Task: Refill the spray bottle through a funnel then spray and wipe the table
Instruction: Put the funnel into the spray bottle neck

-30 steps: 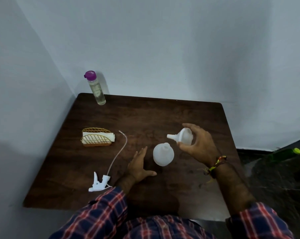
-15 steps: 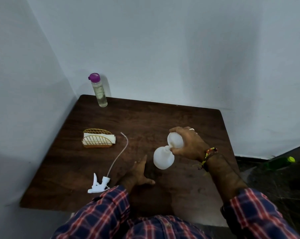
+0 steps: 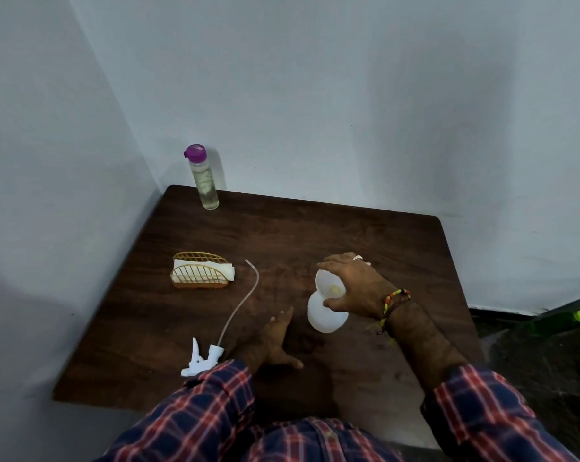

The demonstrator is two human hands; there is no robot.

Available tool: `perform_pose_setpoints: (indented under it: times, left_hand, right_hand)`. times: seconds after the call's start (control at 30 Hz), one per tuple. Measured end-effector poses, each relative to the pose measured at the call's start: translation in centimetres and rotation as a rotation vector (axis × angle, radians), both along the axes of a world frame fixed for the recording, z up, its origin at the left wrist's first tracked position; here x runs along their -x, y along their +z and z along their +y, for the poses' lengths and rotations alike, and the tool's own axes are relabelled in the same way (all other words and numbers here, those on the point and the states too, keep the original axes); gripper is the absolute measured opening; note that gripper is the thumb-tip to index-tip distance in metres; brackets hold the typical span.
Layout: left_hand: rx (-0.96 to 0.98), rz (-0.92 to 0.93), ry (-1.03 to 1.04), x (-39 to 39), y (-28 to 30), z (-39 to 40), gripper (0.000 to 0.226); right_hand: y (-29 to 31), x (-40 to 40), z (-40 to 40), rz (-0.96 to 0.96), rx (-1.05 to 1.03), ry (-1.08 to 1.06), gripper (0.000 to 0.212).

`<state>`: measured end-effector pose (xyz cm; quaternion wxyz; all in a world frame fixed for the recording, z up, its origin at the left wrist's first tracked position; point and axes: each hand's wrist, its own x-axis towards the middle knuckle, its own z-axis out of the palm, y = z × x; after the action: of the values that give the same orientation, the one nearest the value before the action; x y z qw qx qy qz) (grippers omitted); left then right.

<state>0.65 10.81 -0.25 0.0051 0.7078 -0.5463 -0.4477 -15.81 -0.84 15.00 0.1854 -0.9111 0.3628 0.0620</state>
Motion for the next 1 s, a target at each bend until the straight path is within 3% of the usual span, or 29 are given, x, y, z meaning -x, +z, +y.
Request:
perform_pose_setpoints:
  times: [0.17,0.43,0.6,0.83,1.0]
  left_hand:
    - [0.001,-0.012,0.023,-1.0,-0.5,0.0,0.125]
    - [0.134,-0.209,0.004,-3.6,-1.6,1.6,0.104]
    - [0.127,-0.248,0.021,-4.3,-1.3,1.4,0.099]
    - [0.098,-0.243,0.012,-5.9,-1.3,0.6,0.11]
    - [-0.002,-0.222,-0.148,-7.6,-1.3,0.2,0.137]
  right_hand:
    - [-0.1,0.4,0.2,-0.035,-0.025,-0.044,0.082]
    - [0.1,1.2,1.1,-0.099,0.005,-0.085,0.084]
    - [1.2,0.3,1.6,-0.272,0.057,-0.105,0.077]
    - [2.9,-4.2,2.3,-0.456,0.065,-0.168,0.058]
    - [3.5,-10.0,2.2,-0.503,0.002,-0.283,0.047]
